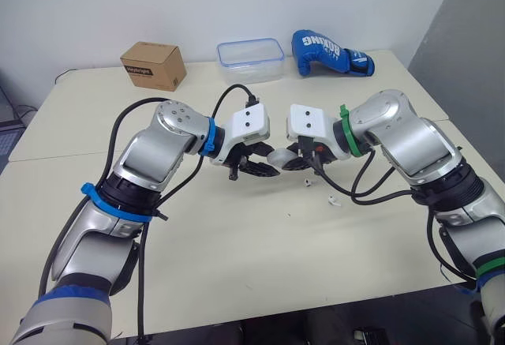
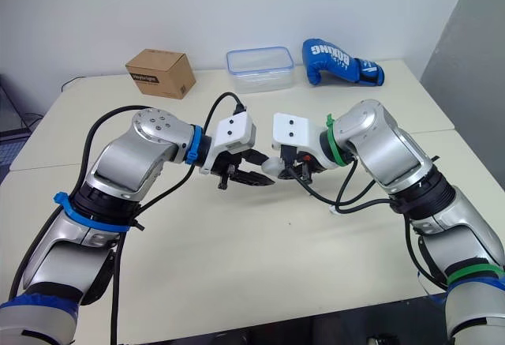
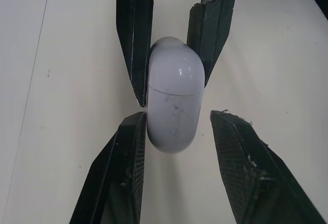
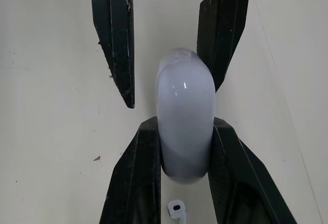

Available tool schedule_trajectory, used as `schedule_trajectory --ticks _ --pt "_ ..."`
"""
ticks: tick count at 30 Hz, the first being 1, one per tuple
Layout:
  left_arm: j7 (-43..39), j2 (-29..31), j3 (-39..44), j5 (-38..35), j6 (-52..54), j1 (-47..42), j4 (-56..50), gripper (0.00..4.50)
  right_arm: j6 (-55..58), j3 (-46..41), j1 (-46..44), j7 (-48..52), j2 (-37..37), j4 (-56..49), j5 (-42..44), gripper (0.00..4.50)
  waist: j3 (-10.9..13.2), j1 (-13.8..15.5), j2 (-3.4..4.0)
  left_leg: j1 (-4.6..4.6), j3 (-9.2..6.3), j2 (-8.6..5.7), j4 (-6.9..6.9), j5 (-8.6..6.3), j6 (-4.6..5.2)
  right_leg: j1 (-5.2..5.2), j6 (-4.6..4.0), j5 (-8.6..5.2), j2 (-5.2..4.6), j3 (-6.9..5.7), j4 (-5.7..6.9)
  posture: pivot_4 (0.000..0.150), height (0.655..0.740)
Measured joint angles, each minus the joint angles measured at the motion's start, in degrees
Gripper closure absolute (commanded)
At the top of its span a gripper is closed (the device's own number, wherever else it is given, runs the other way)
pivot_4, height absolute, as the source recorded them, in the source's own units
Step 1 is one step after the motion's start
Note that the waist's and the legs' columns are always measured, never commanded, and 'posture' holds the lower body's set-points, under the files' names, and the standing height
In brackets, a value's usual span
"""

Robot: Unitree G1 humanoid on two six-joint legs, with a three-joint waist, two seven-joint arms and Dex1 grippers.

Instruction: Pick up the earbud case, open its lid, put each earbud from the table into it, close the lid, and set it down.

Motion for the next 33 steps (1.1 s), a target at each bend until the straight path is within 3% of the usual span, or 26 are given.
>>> schedule_trajectory --ticks 33 --pt "-0.1 -0.2 0.3 -0.3 1.5 -0.6 0.6 2.46 1.0 0.0 1.9 -0.4 -0.8 -1.1 -0.1 3.71 0.0 0.0 0.00 0.00 0.00 0.00 0.01 0.00 0.00 0.00 0.00 0.00 0.00 0.00 0.01 0.150 0.7400"
